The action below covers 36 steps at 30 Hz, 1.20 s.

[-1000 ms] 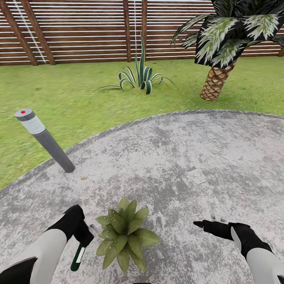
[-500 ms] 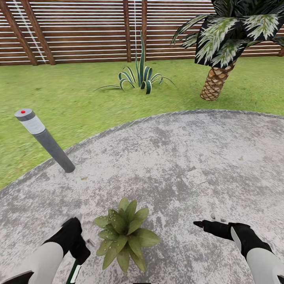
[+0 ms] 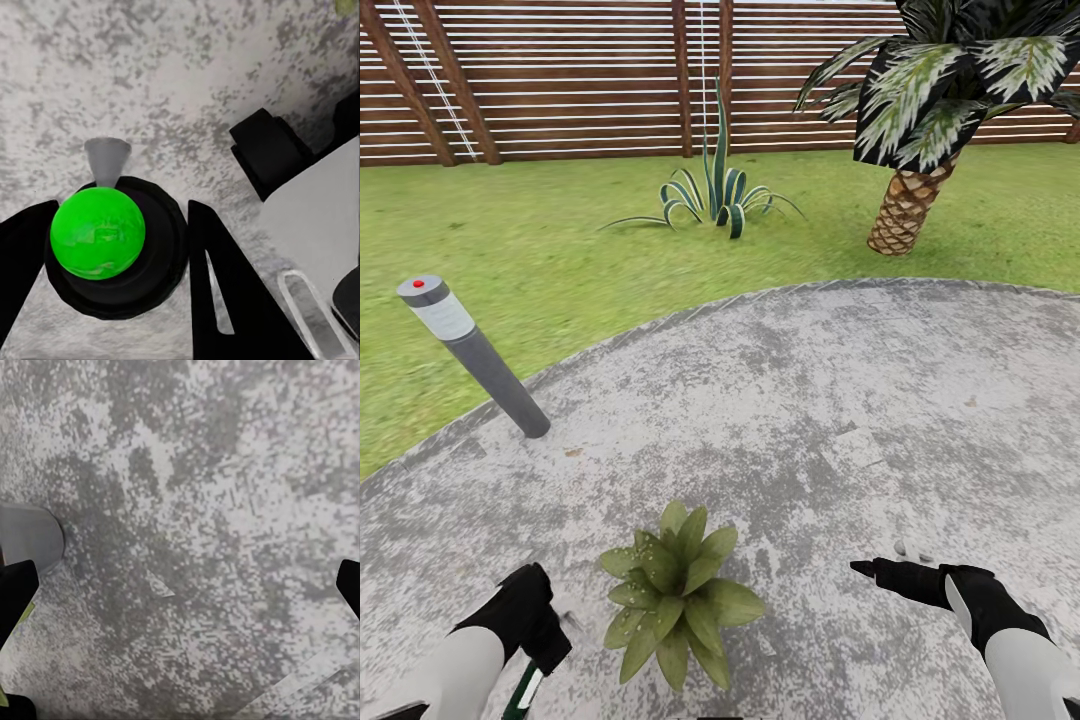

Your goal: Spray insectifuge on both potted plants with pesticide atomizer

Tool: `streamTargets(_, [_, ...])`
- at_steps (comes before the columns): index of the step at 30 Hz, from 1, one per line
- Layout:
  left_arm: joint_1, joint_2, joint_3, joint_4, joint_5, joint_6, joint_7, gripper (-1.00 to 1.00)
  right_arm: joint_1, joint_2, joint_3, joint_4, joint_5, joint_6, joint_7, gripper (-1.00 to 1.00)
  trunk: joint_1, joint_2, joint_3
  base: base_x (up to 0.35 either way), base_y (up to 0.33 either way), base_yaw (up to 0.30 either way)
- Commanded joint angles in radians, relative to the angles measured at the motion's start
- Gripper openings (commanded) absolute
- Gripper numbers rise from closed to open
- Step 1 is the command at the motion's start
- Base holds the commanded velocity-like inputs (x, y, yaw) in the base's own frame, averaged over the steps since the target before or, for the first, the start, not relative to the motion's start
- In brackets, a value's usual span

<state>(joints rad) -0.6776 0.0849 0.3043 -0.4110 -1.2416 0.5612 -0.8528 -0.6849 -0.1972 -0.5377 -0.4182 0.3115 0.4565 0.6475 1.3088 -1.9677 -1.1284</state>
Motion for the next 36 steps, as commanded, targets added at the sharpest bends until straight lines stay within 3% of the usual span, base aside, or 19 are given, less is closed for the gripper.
streamTargets(1, [0.0, -0.003, 0.007, -0.001, -0.004, -0.001, 0.005, -1.0, -0.001, 0.001, -0.008, -0.001, 0.009, 0.005, 0.007, 1.0, 0.0, 0.0, -0.001, 0.0, 0.0, 0.0])
streamTargets(9, [0.0, -0.059, 0.007, 0.003, 0.006, -0.024, 0.022, -1.0, -0.001, 0.001, -0.008, -0.001, 0.009, 0.005, 0.007, 1.0, 0.0, 0.0, -0.001, 0.0, 0.0, 0.0])
streamTargets(23, [-0.001, -0.047, 0.01, -0.003, 0.009, -0.022, 0.023, -1.0, -0.001, 0.001, -0.008, -0.002, 0.009, 0.006, 0.008, 1.0, 0.0, 0.0, -0.001, -0.117, 0.0, 0.0])
streamTargets(36, [-0.001, -0.062, 0.006, -0.026, 0.011, -0.021, 0.021, -1.0, -0.001, 0.001, -0.007, -0.002, 0.008, 0.007, 0.011, 1.0, 0.0, 0.0, -0.001, -0.004, -0.061, 0.0])
